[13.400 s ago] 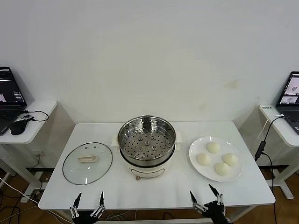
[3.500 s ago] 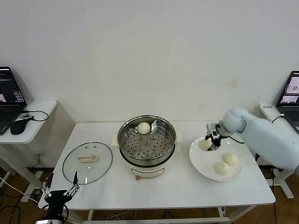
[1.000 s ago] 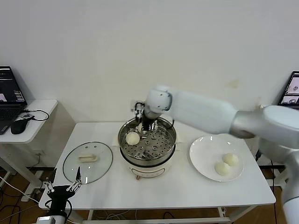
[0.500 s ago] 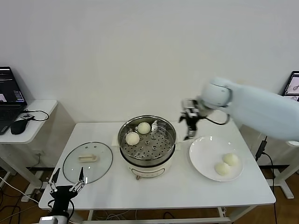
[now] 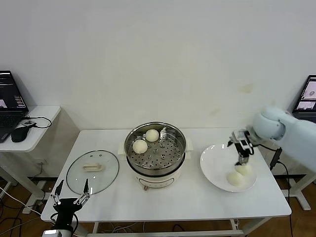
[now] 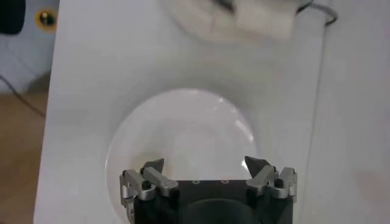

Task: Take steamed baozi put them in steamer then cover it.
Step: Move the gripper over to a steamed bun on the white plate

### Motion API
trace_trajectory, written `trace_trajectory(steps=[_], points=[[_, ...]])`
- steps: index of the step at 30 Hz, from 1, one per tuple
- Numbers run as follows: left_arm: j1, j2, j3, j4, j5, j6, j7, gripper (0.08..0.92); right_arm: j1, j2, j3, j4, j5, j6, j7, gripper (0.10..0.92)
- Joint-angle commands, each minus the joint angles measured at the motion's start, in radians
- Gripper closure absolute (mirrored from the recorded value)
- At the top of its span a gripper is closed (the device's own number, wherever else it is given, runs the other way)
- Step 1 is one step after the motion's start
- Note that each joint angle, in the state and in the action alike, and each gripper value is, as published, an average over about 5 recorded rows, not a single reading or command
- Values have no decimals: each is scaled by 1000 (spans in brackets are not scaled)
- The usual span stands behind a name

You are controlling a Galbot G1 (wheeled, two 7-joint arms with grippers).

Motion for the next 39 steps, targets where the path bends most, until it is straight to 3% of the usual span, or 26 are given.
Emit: trace_trajectory(steps=[1,23,39], points=[[1,-1,0,6,2,1,0,177,-256,-53,167,-39,-133,54,-15,203],[12,-16,-11,14,13,-3,0,177,-396,100,303,-173,-181,72,59,208],[10,-17,-11,17,12,-6,-1,177,-396,101,317,-170,-182,48,47,412]])
